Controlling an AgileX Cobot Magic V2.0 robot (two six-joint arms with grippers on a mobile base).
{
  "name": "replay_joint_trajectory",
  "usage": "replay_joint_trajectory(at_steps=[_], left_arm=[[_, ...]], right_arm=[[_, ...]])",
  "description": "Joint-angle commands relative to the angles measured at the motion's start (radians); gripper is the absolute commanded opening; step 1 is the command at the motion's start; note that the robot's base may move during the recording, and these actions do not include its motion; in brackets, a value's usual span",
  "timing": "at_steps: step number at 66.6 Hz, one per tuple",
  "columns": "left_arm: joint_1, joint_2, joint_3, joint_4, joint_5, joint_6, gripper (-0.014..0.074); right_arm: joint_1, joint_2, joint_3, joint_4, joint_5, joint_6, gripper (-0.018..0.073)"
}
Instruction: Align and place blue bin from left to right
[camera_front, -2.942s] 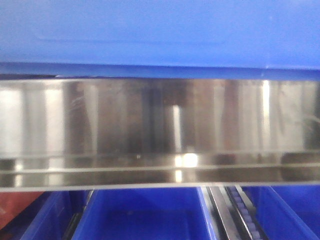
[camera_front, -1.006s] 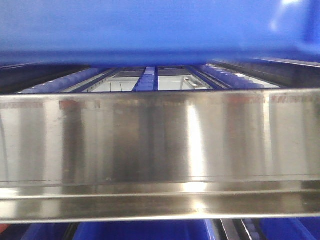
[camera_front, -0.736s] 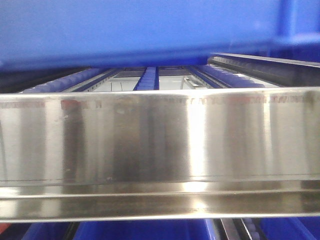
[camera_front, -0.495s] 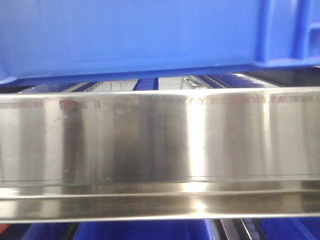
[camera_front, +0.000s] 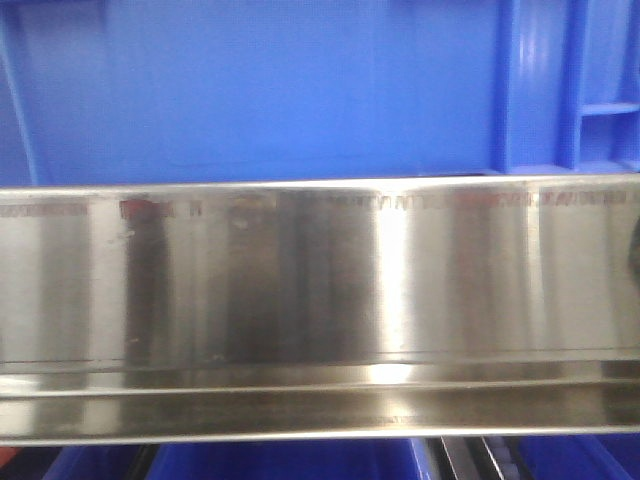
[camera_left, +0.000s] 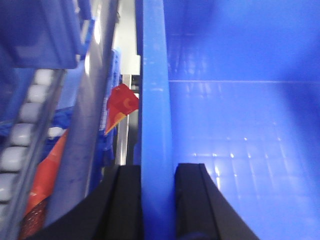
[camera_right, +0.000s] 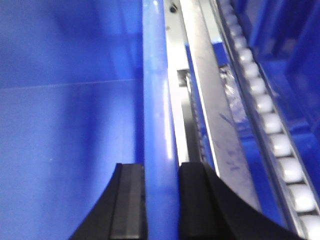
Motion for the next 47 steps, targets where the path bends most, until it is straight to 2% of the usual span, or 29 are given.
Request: replay_joint_trajectory(at_steps=[1, 15, 19, 25, 36, 42, 47], left_arm=[[-0.012, -0.016, -0.011, 0.007, -0.115, 0.002, -0.0111], [-0.012, -0.016, -0.011, -0.011, -0.118, 0.002, -0.0109], [-0.012, -0.016, -0.011, -0.015, -0.118, 0.002, -0.0080], [-0.012, -0.016, -0.011, -0.017, -0.116, 0.002, 0.0033], [-0.012, -0.016, -0.011, -0.017, -0.116, 0.002, 0.0356], [-0.012, -0.016, -0.011, -0.017, -0.118, 0.002, 0.0444], [-0.012, -0.016, -0.011, -0.017, -0.118, 0.002, 0.0469]], right_arm=[[-0.002, -0.002, -0.021, -0.010, -0.062, 0.002, -0.0078], [-0.008, 0.010, -0.021, -0.010, -0.061, -0.005, -0.0074], [-0.008, 0.010, -0.021, -0.010, -0.060, -0.005, -0.0062], [-0.008, 0.012, -0.021, -0.010, -0.053, -0.005, -0.0045], [-0.008, 0.012, -0.021, -0.010, -0.048, -0.005, 0.0242], [-0.008, 0.012, -0.021, -0.010, -0.038, -0.005, 0.0316], [-0.008, 0.012, -0.021, -0.010, -0.033, -0.005, 0.0344]])
